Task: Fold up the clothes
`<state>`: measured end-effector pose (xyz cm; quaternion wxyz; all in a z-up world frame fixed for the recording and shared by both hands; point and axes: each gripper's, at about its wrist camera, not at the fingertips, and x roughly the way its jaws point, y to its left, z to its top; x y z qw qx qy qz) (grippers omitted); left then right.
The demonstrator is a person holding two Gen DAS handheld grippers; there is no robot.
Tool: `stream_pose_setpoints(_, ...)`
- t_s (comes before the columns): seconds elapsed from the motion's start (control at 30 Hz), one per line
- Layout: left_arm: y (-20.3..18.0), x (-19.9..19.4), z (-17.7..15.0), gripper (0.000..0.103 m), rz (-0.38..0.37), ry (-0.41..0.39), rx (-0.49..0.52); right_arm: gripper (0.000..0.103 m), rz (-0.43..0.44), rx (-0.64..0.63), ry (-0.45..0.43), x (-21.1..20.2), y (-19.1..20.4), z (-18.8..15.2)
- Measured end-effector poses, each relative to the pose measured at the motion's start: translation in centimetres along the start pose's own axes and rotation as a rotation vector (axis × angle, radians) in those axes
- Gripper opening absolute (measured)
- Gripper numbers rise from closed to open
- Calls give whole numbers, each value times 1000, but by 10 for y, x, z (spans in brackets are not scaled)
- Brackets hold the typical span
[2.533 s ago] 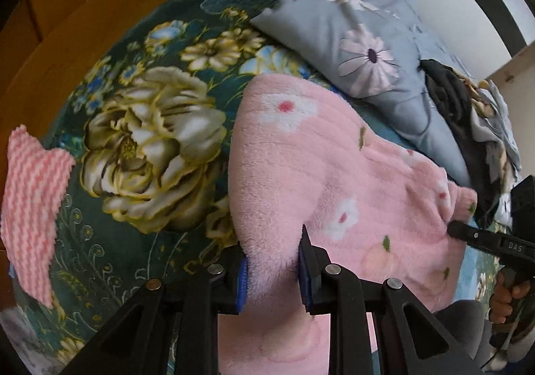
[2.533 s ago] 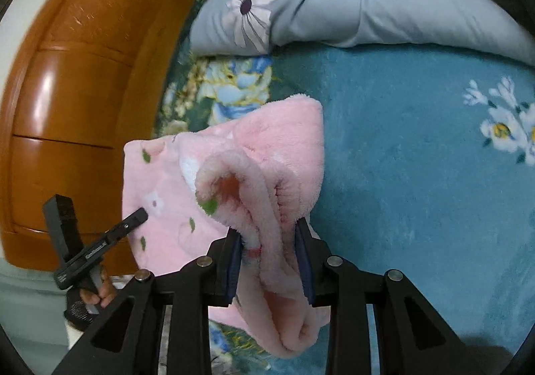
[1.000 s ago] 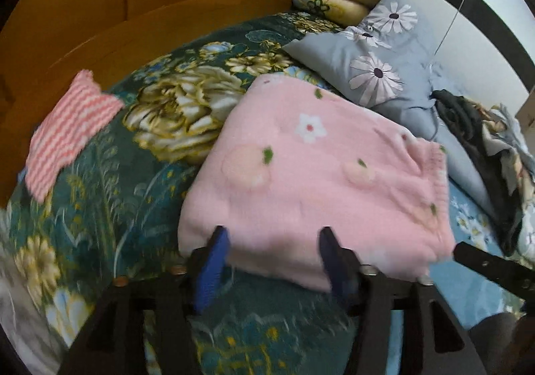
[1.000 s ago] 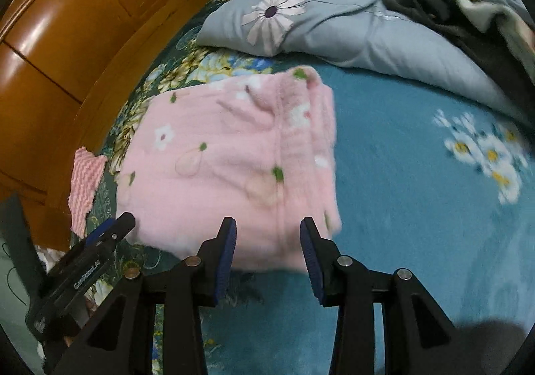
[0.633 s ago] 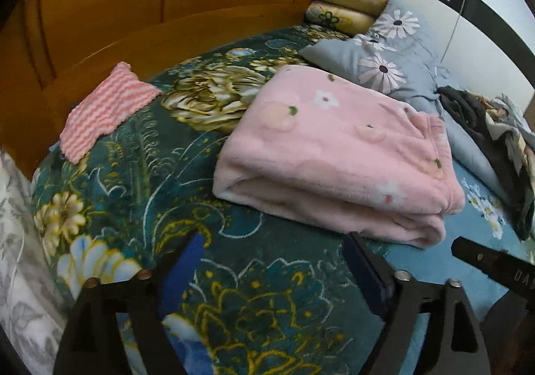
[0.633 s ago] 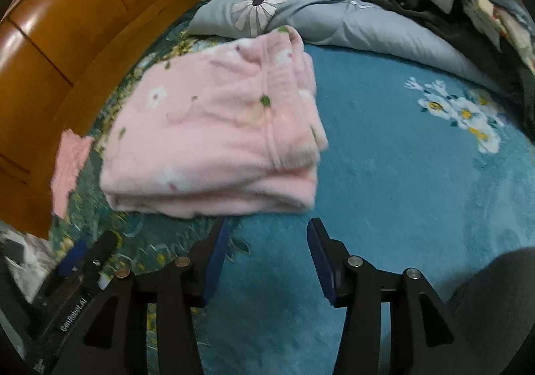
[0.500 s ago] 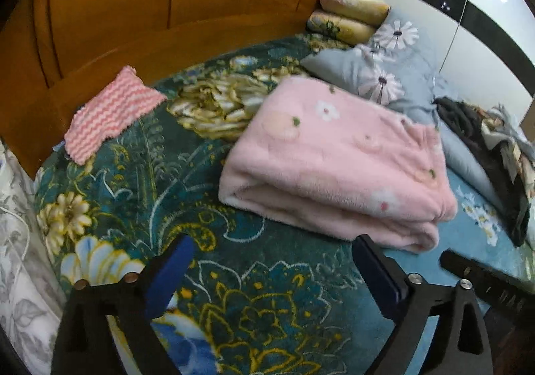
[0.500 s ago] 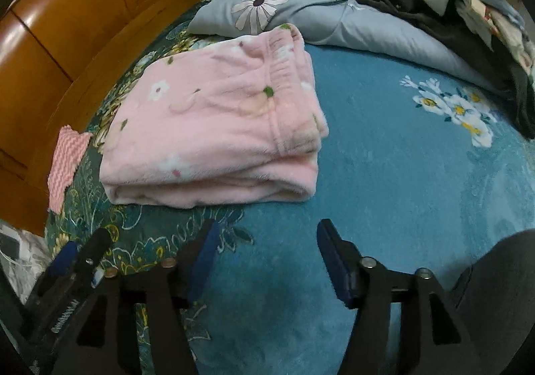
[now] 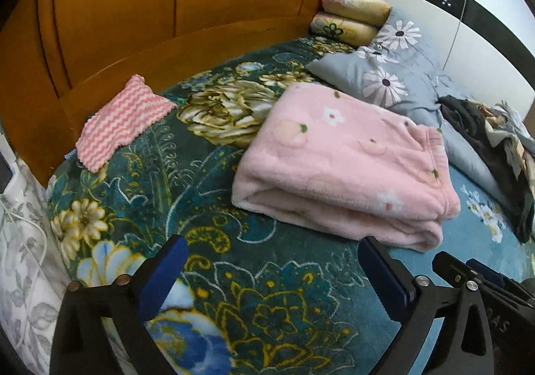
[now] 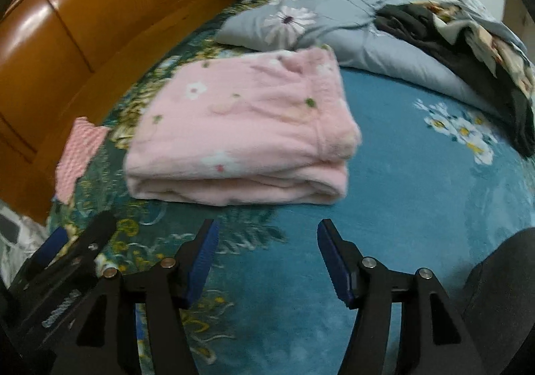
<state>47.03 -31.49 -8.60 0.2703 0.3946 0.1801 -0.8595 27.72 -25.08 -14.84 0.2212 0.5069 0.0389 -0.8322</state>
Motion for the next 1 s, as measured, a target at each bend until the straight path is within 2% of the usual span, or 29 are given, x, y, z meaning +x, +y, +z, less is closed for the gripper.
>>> stream_pose_setpoints(0.07, -5, 2, -2, 103, 10, 5, 16, 68, -15, 20, 1, 6, -6, -1)
stream_pose_setpoints(0.1, -6, 2, -3, 103, 14, 5, 21, 76, -22, 29, 2, 8, -8, -2)
stream_pose_setpoints(0.27, -10, 7, -5, 103, 34, 11, 37, 79, -16, 45, 4, 14, -14, -5)
stream_pose_setpoints(0.5, -7, 16, -8, 103, 53, 28, 17, 99, -23, 38, -1, 21, -20, -7)
stream_pose_setpoints(0.6, -8, 21, -11, 103, 67, 40, 13, 103, -20, 36, -6, 26, -23, -7)
stream_pose_setpoints(0.9, -13, 27, -16, 103, 71, 56, 36, 103, 8, 19, -23, 33, -30, -8)
stream_pose_setpoints(1.0, -17, 25, -17, 103, 89, 35, 57, 103, 1, 4, -29, 34, -31, -8)
